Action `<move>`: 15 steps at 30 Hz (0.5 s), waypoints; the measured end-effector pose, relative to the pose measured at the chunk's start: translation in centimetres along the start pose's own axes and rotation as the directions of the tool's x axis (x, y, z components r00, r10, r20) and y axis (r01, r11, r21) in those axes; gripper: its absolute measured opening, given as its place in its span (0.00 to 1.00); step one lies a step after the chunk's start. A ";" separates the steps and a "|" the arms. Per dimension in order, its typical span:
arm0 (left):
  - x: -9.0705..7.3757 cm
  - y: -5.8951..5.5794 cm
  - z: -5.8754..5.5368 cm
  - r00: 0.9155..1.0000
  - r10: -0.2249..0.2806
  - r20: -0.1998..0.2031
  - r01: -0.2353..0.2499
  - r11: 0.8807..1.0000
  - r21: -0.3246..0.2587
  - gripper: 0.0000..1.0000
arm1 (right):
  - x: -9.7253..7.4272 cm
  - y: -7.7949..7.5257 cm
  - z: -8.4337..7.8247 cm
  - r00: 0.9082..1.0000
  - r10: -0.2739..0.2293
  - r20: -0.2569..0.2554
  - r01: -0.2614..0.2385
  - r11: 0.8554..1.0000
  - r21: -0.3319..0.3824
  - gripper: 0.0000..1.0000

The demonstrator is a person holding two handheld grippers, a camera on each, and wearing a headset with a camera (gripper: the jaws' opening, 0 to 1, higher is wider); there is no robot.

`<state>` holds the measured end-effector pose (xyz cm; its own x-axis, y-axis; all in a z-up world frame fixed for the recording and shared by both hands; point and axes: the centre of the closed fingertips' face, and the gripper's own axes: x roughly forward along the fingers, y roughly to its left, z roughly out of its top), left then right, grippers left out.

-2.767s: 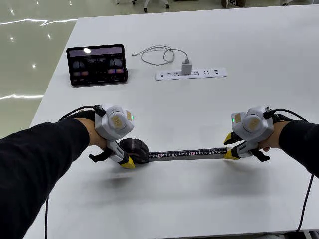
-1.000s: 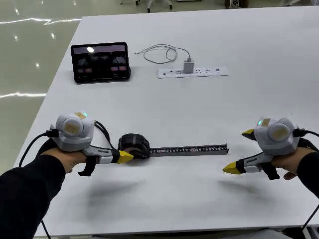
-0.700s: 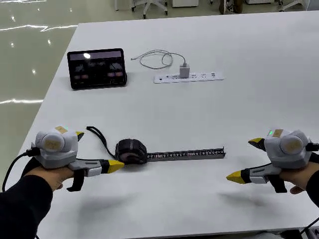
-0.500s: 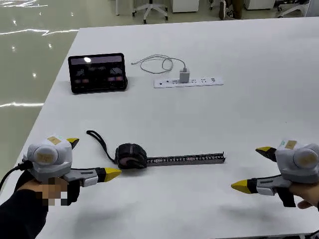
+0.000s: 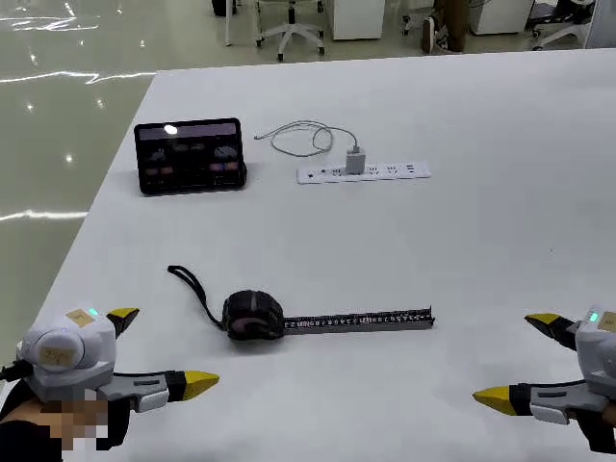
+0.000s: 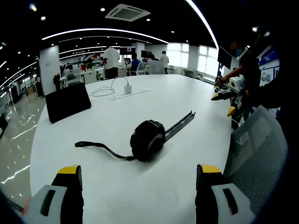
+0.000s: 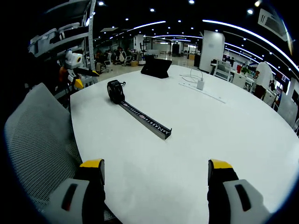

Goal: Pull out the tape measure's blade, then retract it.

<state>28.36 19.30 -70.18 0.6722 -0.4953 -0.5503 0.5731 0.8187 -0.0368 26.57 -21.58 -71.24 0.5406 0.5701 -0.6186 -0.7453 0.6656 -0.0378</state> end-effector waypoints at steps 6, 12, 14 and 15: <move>-0.9 -0.4 0.0 1.000 0.002 0.013 -0.002 1.000 0.000 0.99 | -1.0 -0.2 0.0 1.000 -0.005 0.020 0.005 1.000 0.010 0.89; -1.2 -1.3 -0.7 1.000 0.007 -0.016 -0.006 0.999 0.035 1.00 | -2.1 -1.0 -0.2 0.999 -0.026 0.027 0.026 1.000 0.002 0.92; -1.3 -1.5 -0.9 1.000 0.008 -0.019 -0.008 1.000 0.027 1.00 | -2.4 -1.3 -0.6 0.999 -0.035 0.028 0.034 0.999 0.009 0.92; -1.4 -1.6 -1.0 1.000 0.010 -0.017 -0.010 1.000 0.024 1.00 | -2.6 -1.3 -0.8 0.999 -0.039 0.028 0.039 0.999 0.014 0.93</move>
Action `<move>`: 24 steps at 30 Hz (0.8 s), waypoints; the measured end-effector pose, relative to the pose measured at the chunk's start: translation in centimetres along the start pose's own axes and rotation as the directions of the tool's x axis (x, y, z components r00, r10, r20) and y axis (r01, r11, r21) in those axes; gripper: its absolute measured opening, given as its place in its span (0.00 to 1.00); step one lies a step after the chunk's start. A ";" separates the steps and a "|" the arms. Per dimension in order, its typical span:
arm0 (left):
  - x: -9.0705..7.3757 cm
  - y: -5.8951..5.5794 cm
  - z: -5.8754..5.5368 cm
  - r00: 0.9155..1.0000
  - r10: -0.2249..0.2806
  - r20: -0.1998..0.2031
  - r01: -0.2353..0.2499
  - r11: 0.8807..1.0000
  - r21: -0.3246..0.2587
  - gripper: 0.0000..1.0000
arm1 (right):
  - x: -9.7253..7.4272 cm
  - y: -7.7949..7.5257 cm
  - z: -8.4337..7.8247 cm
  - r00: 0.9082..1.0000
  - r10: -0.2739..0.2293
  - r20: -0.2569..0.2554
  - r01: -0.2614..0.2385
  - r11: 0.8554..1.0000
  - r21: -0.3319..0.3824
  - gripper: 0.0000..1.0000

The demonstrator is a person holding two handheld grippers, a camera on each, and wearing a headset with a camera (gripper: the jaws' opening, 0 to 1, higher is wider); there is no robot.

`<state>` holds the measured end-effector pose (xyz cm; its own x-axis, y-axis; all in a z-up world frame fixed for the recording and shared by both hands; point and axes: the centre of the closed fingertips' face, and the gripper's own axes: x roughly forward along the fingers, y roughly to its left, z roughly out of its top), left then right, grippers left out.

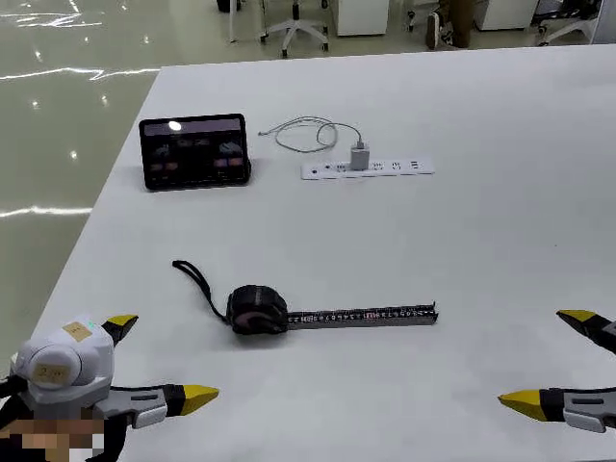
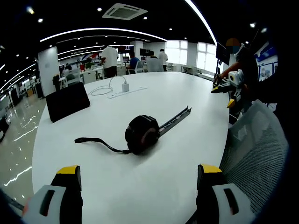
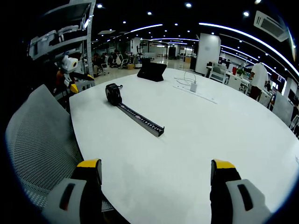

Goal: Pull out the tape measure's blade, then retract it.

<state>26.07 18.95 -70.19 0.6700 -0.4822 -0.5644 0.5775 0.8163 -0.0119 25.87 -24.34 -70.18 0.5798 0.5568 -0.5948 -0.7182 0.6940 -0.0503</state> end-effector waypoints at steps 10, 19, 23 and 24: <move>-0.8 0.3 -0.4 1.000 0.010 0.007 -0.010 0.999 -0.037 1.00 | -1.3 0.1 -1.5 1.000 -0.014 -0.010 0.015 1.000 0.014 0.93; -0.8 0.8 -0.1 1.000 0.020 0.016 -0.020 0.999 -0.043 1.00 | -1.4 0.8 -2.0 1.000 -0.009 -0.021 0.009 1.000 0.015 0.93; -0.7 0.8 -0.1 1.000 0.019 0.014 -0.018 0.999 -0.038 1.00 | -1.3 1.3 -2.1 1.000 -0.002 -0.023 0.002 1.000 0.012 0.93; -0.7 0.7 0.0 1.000 0.017 0.015 -0.016 0.999 -0.038 1.00 | -1.2 1.4 -2.1 1.000 0.001 -0.025 0.000 1.000 0.006 0.93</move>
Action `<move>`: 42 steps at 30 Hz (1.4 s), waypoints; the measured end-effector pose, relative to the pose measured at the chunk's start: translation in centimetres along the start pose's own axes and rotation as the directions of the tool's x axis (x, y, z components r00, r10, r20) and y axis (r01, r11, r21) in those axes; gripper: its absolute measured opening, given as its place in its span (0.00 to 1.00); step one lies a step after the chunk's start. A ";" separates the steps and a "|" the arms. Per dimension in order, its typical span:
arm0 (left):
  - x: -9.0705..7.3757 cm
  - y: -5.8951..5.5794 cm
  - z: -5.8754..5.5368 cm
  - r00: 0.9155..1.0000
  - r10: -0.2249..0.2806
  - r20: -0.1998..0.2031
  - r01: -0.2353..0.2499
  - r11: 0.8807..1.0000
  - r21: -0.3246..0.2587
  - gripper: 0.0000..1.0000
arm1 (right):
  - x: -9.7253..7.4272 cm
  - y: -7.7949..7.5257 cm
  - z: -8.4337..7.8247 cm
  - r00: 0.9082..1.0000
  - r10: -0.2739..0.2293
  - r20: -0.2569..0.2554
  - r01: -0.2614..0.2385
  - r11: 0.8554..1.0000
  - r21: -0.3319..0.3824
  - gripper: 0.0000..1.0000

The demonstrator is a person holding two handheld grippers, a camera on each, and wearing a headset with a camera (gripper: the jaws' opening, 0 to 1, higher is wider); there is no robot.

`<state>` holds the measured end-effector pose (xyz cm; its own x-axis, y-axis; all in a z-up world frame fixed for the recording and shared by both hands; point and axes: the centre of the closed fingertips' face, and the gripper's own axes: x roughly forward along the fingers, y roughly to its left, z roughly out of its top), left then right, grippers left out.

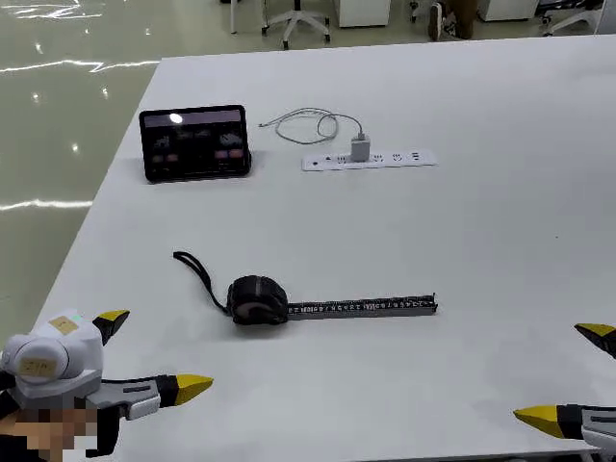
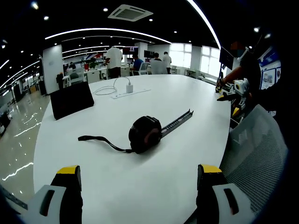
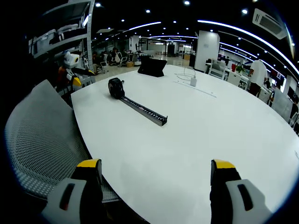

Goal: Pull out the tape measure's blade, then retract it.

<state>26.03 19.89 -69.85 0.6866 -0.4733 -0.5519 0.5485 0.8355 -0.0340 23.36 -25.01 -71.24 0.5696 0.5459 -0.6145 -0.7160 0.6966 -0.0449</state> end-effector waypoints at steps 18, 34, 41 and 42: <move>0.0 0.1 0.1 1.000 0.001 -0.004 -0.001 1.000 0.003 1.00 | 0.0 0.0 0.4 1.000 0.002 0.011 -0.002 1.000 -0.006 0.92; 3.2 -1.4 4.0 1.000 0.002 0.007 -0.002 1.000 0.003 1.00 | 2.3 0.1 2.4 0.999 0.039 -0.001 -0.039 0.998 -0.048 0.93; 5.1 -1.7 4.8 1.000 0.011 0.013 -0.010 0.999 -0.037 1.00 | 3.9 0.3 3.0 0.997 0.075 -0.032 -0.078 0.992 -0.095 0.93; 5.4 -1.5 4.8 1.000 0.015 0.012 -0.014 0.999 -0.037 1.00 | 4.1 0.3 3.1 0.996 0.079 -0.037 -0.082 0.992 -0.099 0.93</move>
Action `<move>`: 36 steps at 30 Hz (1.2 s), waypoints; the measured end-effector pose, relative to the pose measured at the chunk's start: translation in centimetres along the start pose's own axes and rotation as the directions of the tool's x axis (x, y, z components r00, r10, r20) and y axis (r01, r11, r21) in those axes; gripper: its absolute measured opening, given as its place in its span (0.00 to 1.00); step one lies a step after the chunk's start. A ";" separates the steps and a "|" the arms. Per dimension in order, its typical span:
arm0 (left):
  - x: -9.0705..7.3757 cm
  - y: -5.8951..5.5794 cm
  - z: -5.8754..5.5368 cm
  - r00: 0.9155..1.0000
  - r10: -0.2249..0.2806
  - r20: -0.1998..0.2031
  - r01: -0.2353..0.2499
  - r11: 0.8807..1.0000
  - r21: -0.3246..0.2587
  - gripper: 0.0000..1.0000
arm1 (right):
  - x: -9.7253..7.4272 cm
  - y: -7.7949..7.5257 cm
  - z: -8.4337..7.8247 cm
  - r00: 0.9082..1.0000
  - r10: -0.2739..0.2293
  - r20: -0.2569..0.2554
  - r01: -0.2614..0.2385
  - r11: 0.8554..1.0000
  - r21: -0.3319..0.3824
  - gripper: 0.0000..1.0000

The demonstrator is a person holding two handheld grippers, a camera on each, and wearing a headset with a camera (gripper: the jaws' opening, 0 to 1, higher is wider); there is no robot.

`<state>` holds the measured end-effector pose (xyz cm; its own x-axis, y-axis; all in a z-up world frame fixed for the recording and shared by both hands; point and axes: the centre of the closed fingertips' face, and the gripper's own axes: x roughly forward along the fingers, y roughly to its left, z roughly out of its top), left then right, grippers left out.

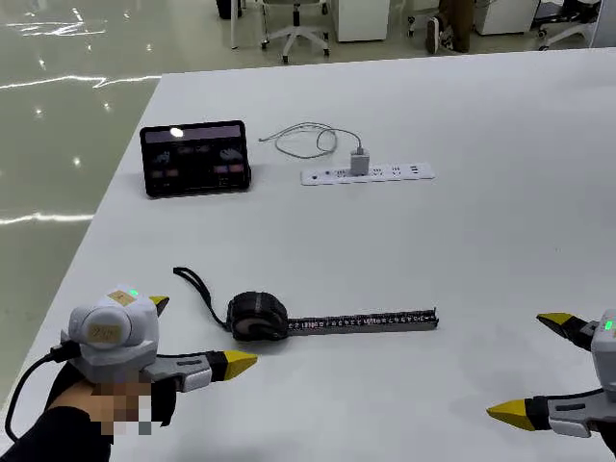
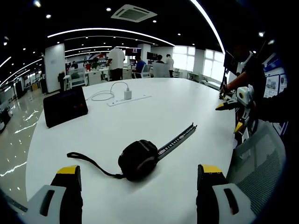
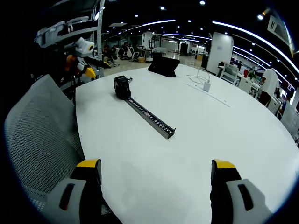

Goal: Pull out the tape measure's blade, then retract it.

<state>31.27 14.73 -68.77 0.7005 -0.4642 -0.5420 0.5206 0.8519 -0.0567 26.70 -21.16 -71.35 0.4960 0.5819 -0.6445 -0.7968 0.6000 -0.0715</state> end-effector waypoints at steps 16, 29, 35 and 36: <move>4.1 -1.6 -0.3 0.998 0.052 -0.028 -0.053 0.998 -0.027 1.00 | 3.7 -1.4 1.8 0.990 0.101 -0.098 -0.112 0.988 -0.105 1.00; 6.3 -1.7 -0.6 0.993 0.118 -0.023 -0.120 0.991 -0.064 1.00 | 6.4 -3.1 2.5 0.958 0.189 -0.217 -0.230 0.956 -0.181 1.00; 6.9 -1.3 -0.5 0.986 0.166 0.005 -0.165 0.982 -0.094 1.00 | 7.8 -3.9 2.9 0.950 0.206 -0.236 -0.252 0.950 -0.185 1.00; 7.1 -1.1 -0.5 0.985 0.174 0.010 -0.172 0.980 -0.105 1.00 | 8.0 -3.8 3.0 0.946 0.215 -0.241 -0.263 0.946 -0.188 1.00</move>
<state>35.40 10.62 -73.00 0.7851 -0.3116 -0.5353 0.3385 0.9396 -0.0506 34.78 -17.10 -73.93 0.2150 0.5475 -0.8087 -0.9494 0.3113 -0.0417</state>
